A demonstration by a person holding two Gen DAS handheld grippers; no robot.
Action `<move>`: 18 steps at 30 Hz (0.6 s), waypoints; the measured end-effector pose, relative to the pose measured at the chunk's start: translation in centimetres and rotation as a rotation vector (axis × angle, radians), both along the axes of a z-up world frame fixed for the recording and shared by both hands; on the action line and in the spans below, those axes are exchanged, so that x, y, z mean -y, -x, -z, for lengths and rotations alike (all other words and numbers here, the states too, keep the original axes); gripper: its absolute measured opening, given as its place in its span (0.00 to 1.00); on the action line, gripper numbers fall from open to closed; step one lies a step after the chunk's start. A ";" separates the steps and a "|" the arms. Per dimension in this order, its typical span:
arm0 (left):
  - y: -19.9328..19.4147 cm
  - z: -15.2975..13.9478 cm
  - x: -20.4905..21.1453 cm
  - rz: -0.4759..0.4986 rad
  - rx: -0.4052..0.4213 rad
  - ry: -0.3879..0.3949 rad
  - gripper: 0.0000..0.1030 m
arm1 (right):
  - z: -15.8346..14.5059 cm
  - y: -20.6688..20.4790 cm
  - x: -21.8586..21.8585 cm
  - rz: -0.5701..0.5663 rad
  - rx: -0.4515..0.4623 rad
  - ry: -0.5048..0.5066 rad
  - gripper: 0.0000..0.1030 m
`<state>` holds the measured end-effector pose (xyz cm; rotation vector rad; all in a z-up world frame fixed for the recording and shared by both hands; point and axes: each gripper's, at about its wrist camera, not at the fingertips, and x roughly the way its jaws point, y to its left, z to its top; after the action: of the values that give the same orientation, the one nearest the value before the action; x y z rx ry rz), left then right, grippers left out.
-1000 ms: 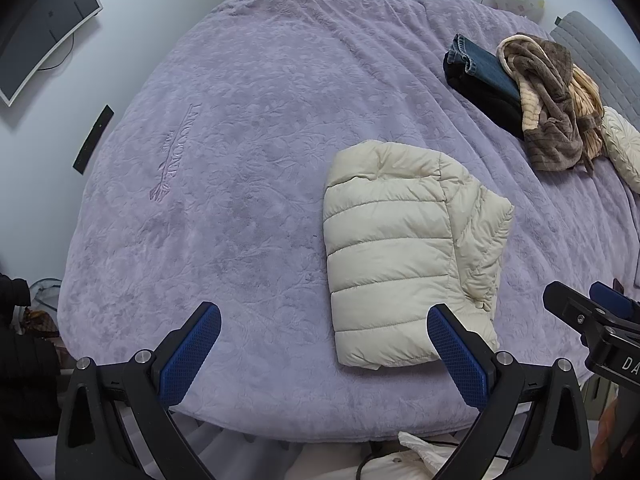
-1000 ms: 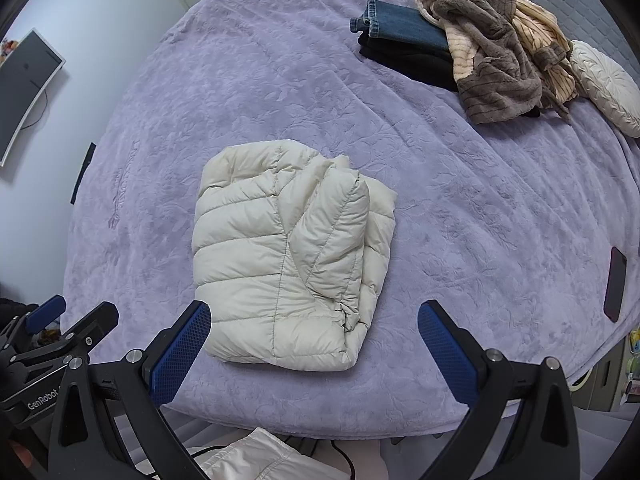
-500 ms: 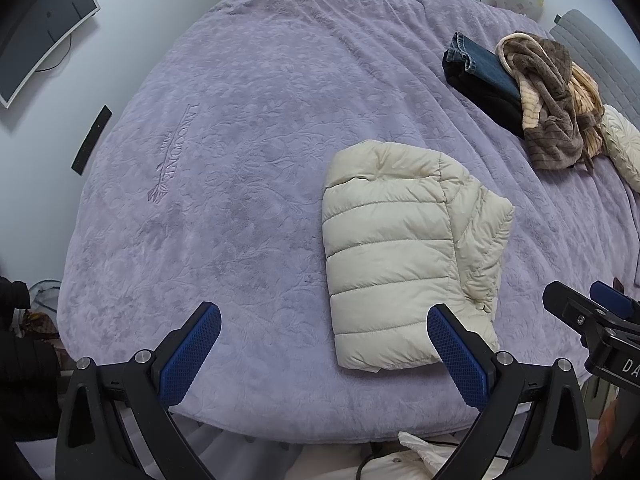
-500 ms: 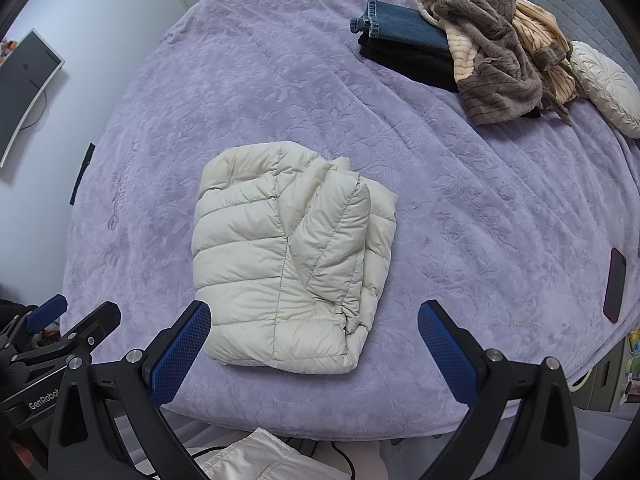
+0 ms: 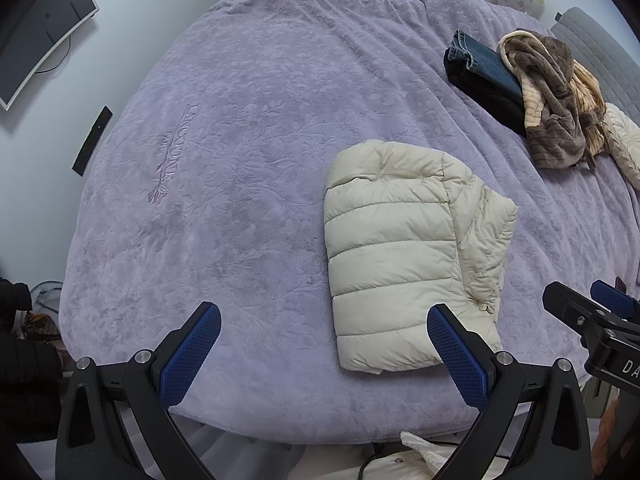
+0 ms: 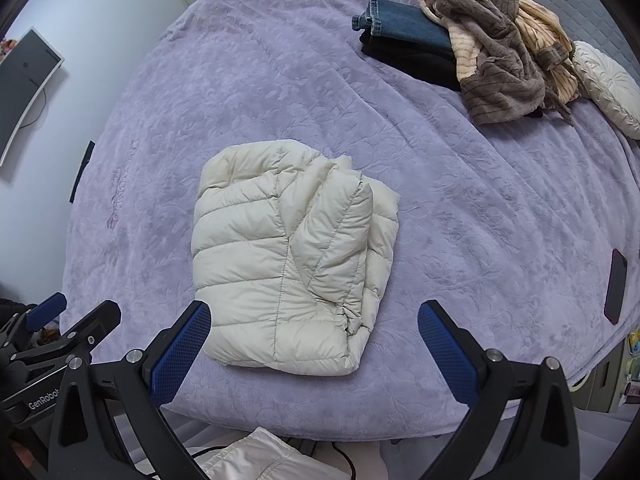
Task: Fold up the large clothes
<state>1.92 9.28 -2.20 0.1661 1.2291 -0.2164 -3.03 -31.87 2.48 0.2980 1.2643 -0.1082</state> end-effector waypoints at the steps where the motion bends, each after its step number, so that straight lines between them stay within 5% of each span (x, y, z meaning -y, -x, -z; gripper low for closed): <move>1: -0.1 0.1 0.0 0.001 -0.001 -0.001 1.00 | 0.0 0.0 0.0 -0.001 0.000 0.000 1.00; 18: -0.4 -0.1 0.1 0.004 0.004 -0.001 1.00 | 0.2 0.0 -0.2 -0.001 -0.004 0.001 1.00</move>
<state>2.31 9.19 -2.12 0.1694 1.2245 -0.2187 -3.05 -31.66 2.33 0.2970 1.2680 -0.1085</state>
